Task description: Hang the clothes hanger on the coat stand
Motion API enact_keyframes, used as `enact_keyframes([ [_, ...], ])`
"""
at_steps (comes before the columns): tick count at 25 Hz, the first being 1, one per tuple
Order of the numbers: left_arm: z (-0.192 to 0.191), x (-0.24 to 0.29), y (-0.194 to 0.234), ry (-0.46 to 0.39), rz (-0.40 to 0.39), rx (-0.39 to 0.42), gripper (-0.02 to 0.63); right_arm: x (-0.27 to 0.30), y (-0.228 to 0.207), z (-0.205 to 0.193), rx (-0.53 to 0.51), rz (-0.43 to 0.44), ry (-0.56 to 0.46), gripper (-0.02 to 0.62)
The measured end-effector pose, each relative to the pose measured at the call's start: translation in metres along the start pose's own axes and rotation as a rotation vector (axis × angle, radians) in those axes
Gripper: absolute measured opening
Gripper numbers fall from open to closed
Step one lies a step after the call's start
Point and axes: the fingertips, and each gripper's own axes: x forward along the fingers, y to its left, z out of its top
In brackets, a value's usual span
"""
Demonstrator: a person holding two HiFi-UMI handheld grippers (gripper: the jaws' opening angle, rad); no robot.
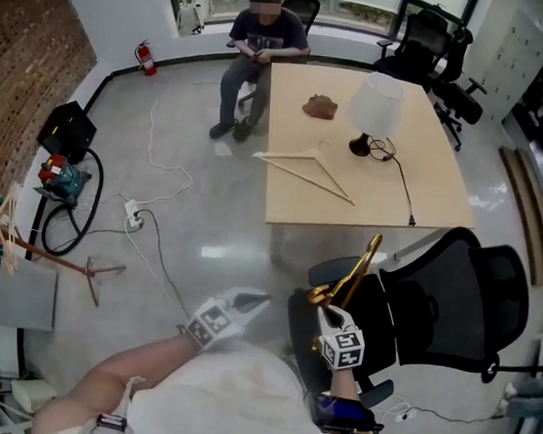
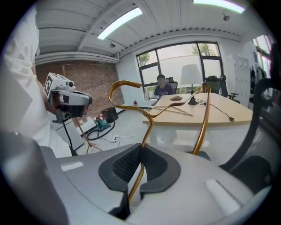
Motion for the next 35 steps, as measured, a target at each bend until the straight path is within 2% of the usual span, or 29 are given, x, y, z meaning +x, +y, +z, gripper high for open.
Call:
enact_keyframes([
  [3, -0.003, -0.048, 0.033, -0.047, 0.073, -0.018, 0.002, 0.034, 0.044, 0.047, -0.026, 0.074, -0.029, 0.025],
  [5, -0.003, -0.074, 0.058, -0.086, 0.123, -0.037, 0.002, 0.052, 0.059, 0.083, -0.033, 0.106, -0.058, 0.025],
  [8, -0.01, -0.104, 0.082, -0.125, 0.147, -0.07, 0.002, 0.06, 0.067, 0.137, -0.027, 0.087, -0.095, 0.025],
  [10, -0.013, -0.128, 0.088, -0.146, 0.159, -0.09, 0.002, 0.066, 0.081, 0.158, -0.018, 0.077, -0.111, 0.025],
  [14, -0.021, -0.174, 0.099, -0.186, 0.19, -0.114, 0.002, 0.075, 0.124, 0.173, -0.012, 0.086, -0.124, 0.025],
  [17, -0.014, -0.2, 0.126, -0.226, 0.243, -0.113, 0.002, 0.087, 0.158, 0.184, -0.025, 0.125, -0.122, 0.025],
  [24, -0.032, -0.274, 0.183, -0.237, 0.378, -0.147, 0.002, 0.146, 0.256, 0.192, -0.061, 0.283, -0.091, 0.025],
  [30, -0.044, -0.327, 0.212, -0.275, 0.503, -0.201, 0.002, 0.188, 0.316, 0.206, -0.085, 0.416, -0.071, 0.025],
  [35, -0.075, -0.363, 0.24, -0.268, 0.647, -0.271, 0.002, 0.229, 0.361, 0.223, -0.126, 0.519, -0.043, 0.025],
])
